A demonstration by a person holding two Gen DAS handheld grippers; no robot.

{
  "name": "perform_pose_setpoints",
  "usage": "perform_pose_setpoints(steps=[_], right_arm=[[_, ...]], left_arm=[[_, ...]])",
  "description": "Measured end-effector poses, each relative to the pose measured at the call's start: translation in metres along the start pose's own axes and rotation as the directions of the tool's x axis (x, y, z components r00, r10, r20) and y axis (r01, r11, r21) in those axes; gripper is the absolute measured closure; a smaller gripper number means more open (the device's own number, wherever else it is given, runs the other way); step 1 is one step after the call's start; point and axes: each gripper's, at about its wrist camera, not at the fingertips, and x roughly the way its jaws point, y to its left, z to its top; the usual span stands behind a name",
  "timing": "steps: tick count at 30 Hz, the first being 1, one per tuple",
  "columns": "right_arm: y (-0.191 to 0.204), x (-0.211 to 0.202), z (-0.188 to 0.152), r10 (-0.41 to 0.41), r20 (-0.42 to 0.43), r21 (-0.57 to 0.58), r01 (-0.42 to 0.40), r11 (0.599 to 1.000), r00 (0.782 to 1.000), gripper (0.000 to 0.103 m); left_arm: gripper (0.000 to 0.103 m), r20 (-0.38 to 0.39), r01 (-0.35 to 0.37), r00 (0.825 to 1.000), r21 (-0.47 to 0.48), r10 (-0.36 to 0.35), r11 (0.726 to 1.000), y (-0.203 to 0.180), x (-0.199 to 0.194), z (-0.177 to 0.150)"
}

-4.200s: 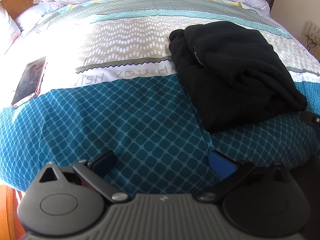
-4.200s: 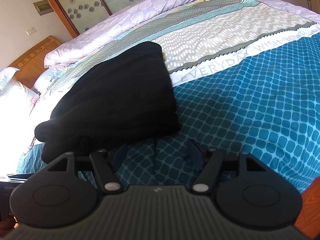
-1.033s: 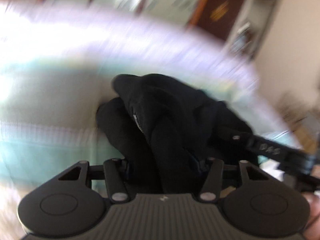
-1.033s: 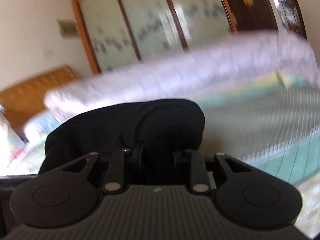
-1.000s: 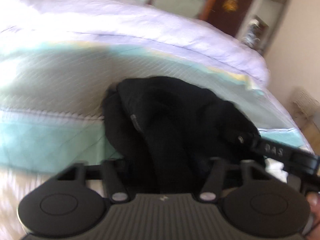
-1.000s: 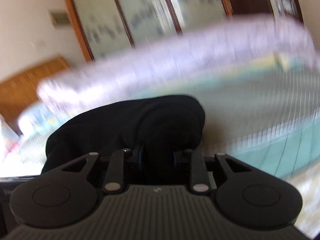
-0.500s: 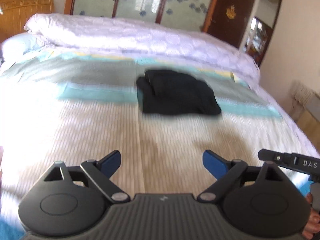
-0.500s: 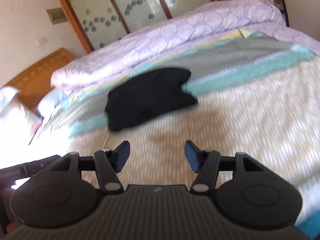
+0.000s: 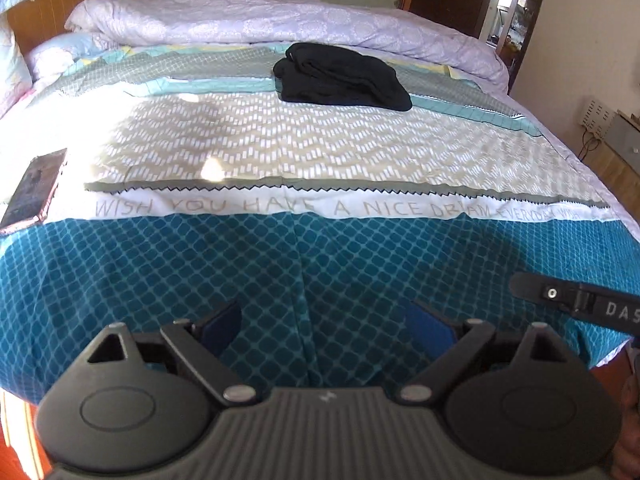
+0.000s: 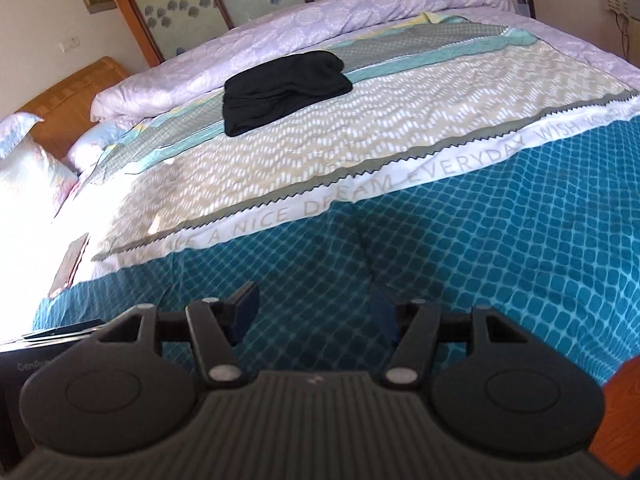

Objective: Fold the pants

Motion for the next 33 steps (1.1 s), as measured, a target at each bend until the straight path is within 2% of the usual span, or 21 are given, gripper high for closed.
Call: perform_pose_setpoints(steps=[3, 5, 13, 21, 33], right_arm=[[0.010, -0.003, -0.006, -0.005, 0.023, -0.064, 0.006, 0.998, 1.000, 0.039], [0.009, -0.004, -0.008, -0.006, 0.024, -0.066, 0.008, 0.998, 1.000, 0.038], [-0.008, 0.004, -0.010, -0.029, -0.001, 0.010, 0.029, 1.000, 1.000, 0.038], [-0.017, 0.010, -0.010, -0.032, -0.020, 0.040, 0.033, 0.999, 0.999, 0.038], [-0.020, 0.010, -0.009, -0.030, -0.022, 0.050, 0.031, 0.998, 0.999, 0.038]], left_arm=[[0.001, 0.057, -0.054, 0.997, 0.022, 0.053, 0.998, -0.006, -0.009, 0.000], [0.000, 0.074, -0.071, 0.995, 0.029, 0.069, 0.997, -0.007, -0.013, 0.001], [0.001, -0.031, -0.065, 0.997, 0.021, 0.066, 0.998, -0.005, -0.002, 0.002], [0.001, -0.063, -0.072, 0.995, 0.037, 0.075, 0.997, -0.008, 0.004, -0.002], [0.001, -0.093, -0.101, 0.990, 0.014, 0.102, 0.995, -0.002, 0.008, -0.001]])
